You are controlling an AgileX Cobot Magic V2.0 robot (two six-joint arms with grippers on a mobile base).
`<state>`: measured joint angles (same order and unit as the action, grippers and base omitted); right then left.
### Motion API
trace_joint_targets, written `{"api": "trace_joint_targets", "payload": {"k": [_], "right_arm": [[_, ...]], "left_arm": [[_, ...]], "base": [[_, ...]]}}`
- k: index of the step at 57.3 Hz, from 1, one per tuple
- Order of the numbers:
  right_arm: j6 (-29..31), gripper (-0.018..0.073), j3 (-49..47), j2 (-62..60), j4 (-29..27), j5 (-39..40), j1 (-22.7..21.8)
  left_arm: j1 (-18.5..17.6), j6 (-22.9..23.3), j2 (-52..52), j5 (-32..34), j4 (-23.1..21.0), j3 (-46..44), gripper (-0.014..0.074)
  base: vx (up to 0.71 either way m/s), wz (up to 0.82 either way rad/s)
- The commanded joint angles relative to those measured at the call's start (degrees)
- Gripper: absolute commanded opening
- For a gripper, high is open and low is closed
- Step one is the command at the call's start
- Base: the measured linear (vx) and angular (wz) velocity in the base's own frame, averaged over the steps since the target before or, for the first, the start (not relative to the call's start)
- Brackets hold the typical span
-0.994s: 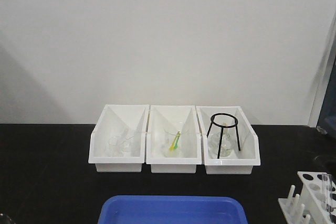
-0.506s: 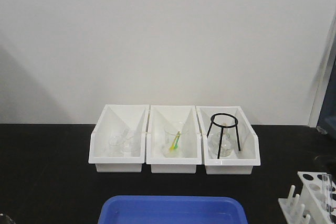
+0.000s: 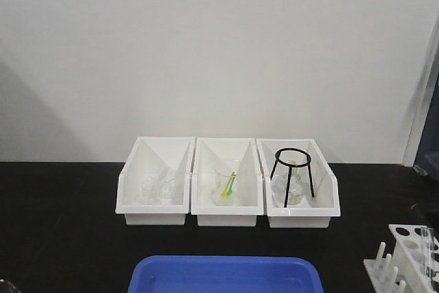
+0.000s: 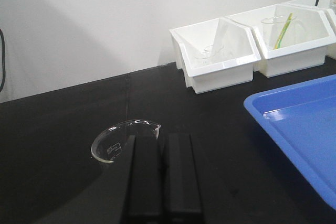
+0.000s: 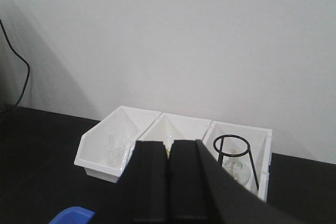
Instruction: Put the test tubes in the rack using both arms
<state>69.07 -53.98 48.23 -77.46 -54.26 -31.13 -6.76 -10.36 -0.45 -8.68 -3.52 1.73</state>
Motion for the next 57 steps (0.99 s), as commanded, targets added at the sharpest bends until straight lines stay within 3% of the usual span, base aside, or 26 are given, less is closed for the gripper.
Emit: {"api": "trace_joint_targets", "payload": {"k": [1, 8, 15, 23, 37, 46, 57], "right_arm": [[3.5, -0.0008, -1.6, -0.4, -4.0, 4.7, -0.4], [3.7, -0.0008, -1.8, 0.4, -5.9, 6.5, -0.4], [2.7, -0.0008, -1.8, 0.2, -0.9, 13.6, -0.4], [-5.3, -0.0008, -1.8, -0.3, 12.4, 24.1, -0.4], [-31.3, -0.0008, -1.8, -0.4, 39.9, 35.8, 0.2], [-42.6, -0.0008, -1.8, -0.4, 57.3, 37.1, 9.0], [-58.4, -0.0008, 1.4, -3.0, 76.2, 38.9, 26.3]], "left_arm": [[0.1, 0.5, -0.6, 4.5, -0.6, 1.5, -0.0015], [0.1, 0.5, -0.6, 4.5, -0.6, 1.5, -0.0015], [0.1, 0.5, -0.6, 4.5, -0.6, 1.5, -0.0015], [0.1, 0.5, -0.6, 4.5, -0.6, 1.5, -0.0015], [0.1, 0.5, -0.6, 4.5, -0.6, 1.5, -0.0015], [0.1, 0.5, -0.6, 4.5, -0.6, 1.5, -0.0015], [0.1, 0.5, -0.6, 4.5, -0.6, 1.5, -0.0015]], "base": [[0.0, 0.0], [0.0, 0.0], [0.0, 0.0], [0.0, 0.0], [0.0, 0.0], [0.0, 0.0], [0.0, 0.0]]}}
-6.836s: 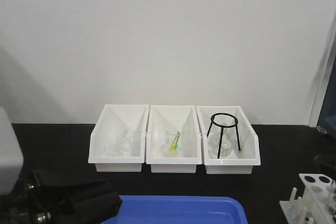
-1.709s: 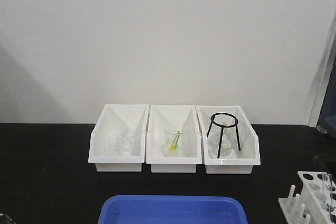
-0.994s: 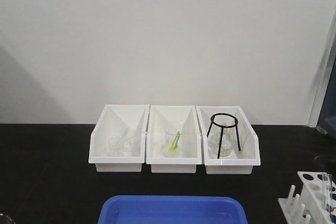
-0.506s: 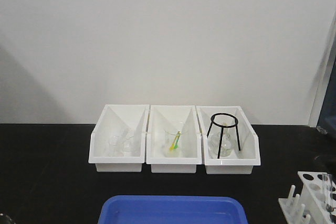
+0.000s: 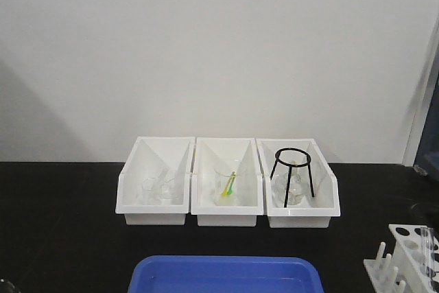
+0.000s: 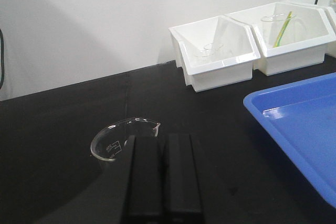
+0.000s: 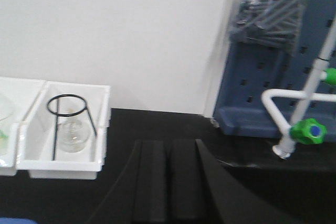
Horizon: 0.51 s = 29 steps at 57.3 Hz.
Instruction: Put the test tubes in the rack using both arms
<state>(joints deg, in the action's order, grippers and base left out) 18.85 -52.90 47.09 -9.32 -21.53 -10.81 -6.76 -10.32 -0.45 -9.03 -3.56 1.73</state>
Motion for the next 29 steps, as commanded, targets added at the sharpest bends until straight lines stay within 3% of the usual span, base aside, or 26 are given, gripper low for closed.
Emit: {"api": "trace_joint_targets", "payload": {"k": [1, 6, 12, 18, 29], "right_arm": [[-9.7, -0.0008, 1.0, -2.3, 9.3, 6.8, 7.0], [-18.4, -0.0008, 7.4, -5.4, 15.3, 13.1, 12.7], [-21.5, -0.0008, 17.0, -9.8, 18.2, 19.5, 15.9], [-21.3, -0.0008, 27.9, -15.3, 17.3, 23.8, 15.7], [-20.5, -0.0008, 43.8, -27.8, 15.7, 24.7, 13.0]], "left_arm": [[0.1, 0.4, -0.6, 4.8, -0.6, 1.5, -0.0015], [0.1, 0.4, -0.6, 4.8, -0.6, 1.5, -0.0015], [0.1, 0.4, -0.6, 4.8, -0.6, 1.5, -0.0015], [0.1, 0.4, -0.6, 4.8, -0.6, 1.5, -0.0015], [0.1, 0.4, -0.6, 4.8, -0.6, 1.5, -0.0015]], "base": [[0.0, 0.0], [0.0, 0.0], [0.0, 0.0], [0.0, 0.0], [0.0, 0.0]]}}
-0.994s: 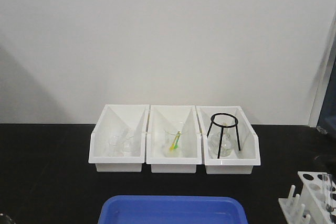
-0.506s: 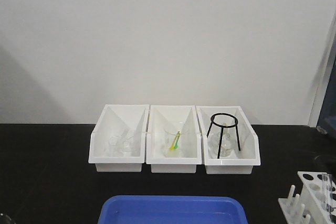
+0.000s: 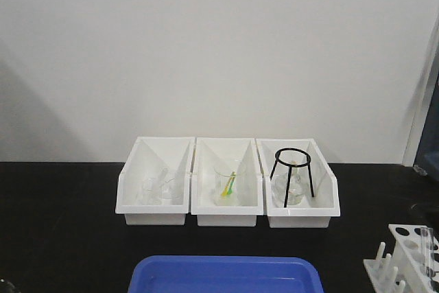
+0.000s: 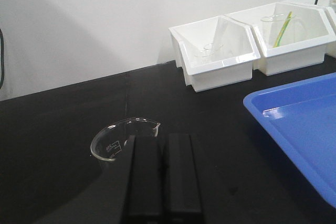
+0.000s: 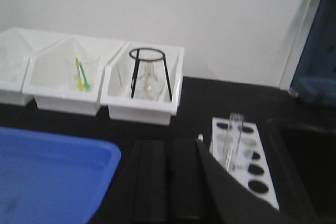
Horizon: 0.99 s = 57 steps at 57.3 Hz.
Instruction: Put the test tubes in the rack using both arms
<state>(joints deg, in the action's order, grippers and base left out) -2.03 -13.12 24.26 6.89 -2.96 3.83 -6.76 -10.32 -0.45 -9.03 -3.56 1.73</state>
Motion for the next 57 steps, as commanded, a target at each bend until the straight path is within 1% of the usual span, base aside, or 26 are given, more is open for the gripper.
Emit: {"api": "trace_joint_targets", "payload": {"k": [1, 10, 15, 17, 21, 25, 31, 57], "right_arm": [[0.4, -0.0008, 5.5, -6.6, -1.0, 6.1, -2.2], [0.1, -0.0008, 12.8, -18.8, -6.0, 4.7, -7.8], [-0.9, -0.0008, 15.6, -25.2, -5.5, 3.0, -9.6], [-1.5, -0.0008, 15.7, -25.8, -4.9, 1.9, -9.7], [-2.8, -0.0008, 15.5, -24.8, -0.8, 0.4, -9.5], [-3.5, -0.0008, 15.5, -24.9, 0.3, -0.3, -9.4], [-4.6, -0.0008, 15.5, -25.3, 0.2, -0.6, -9.2], [-4.6, -0.0008, 15.5, -25.3, 0.3, -0.6, -9.2]], "left_arm": [[0.1, 0.4, -0.6, 4.8, -0.6, 1.5, -0.0015], [0.1, 0.4, -0.6, 4.8, -0.6, 1.5, -0.0015], [0.1, 0.4, -0.6, 4.8, -0.6, 1.5, -0.0015], [0.1, 0.4, -0.6, 4.8, -0.6, 1.5, -0.0015], [0.1, 0.4, -0.6, 4.8, -0.6, 1.5, -0.0015], [0.1, 0.4, -0.6, 4.8, -0.6, 1.5, -0.0015], [0.1, 0.4, -0.6, 4.8, -0.6, 1.5, -0.0015], [0.1, 0.4, -0.6, 4.8, -0.6, 1.5, -0.0015]], "base": [[0.0, 0.0], [0.0, 0.0], [0.0, 0.0], [0.0, 0.0], [0.0, 0.0], [0.0, 0.0], [0.0, 0.0], [0.0, 0.0]]}}
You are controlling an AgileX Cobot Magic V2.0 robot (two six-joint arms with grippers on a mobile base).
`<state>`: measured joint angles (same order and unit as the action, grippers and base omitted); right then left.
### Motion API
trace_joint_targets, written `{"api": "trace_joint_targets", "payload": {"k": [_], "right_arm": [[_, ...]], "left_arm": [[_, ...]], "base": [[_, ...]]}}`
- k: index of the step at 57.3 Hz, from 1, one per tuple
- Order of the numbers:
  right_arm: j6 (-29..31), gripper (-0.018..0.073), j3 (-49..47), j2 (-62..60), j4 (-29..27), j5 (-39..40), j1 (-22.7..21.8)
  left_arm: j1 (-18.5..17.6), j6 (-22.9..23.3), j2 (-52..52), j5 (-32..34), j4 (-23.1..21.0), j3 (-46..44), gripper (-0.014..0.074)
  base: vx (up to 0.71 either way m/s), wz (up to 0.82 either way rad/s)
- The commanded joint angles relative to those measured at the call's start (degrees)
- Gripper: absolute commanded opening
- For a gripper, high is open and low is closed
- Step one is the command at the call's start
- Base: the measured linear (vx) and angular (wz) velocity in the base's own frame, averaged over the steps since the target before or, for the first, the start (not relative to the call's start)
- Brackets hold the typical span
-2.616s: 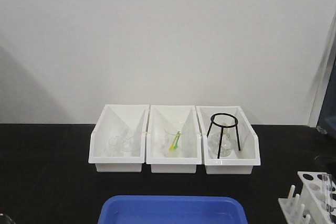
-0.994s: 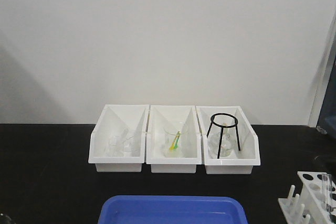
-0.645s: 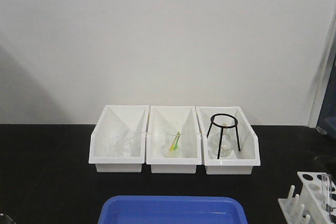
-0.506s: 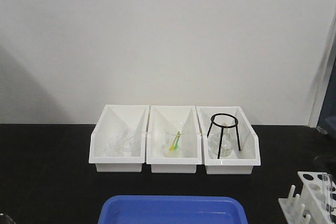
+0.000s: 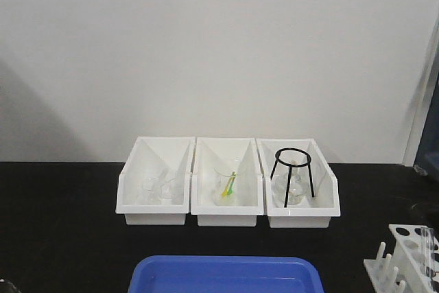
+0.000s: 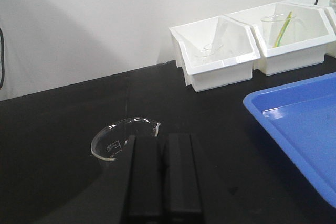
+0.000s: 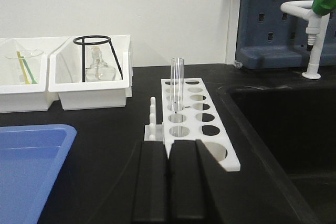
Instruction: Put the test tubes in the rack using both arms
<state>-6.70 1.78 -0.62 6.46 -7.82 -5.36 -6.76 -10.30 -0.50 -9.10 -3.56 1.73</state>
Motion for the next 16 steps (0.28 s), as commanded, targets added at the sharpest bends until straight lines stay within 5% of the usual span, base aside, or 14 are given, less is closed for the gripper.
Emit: {"api": "trace_joint_targets", "payload": {"k": [1, 16], "right_arm": [[0.1, -0.0008, 0.6, -0.4, 0.7, 4.3, 0.0], [0.1, -0.0008, 0.6, -0.4, 0.7, 4.3, 0.0]], "left_arm": [[0.1, 0.4, -0.5, 4.9, -0.6, 1.5, -0.0015], [0.1, 0.4, -0.5, 4.9, -0.6, 1.5, -0.0015]], "base": [[0.0, 0.0], [0.0, 0.0]]}}
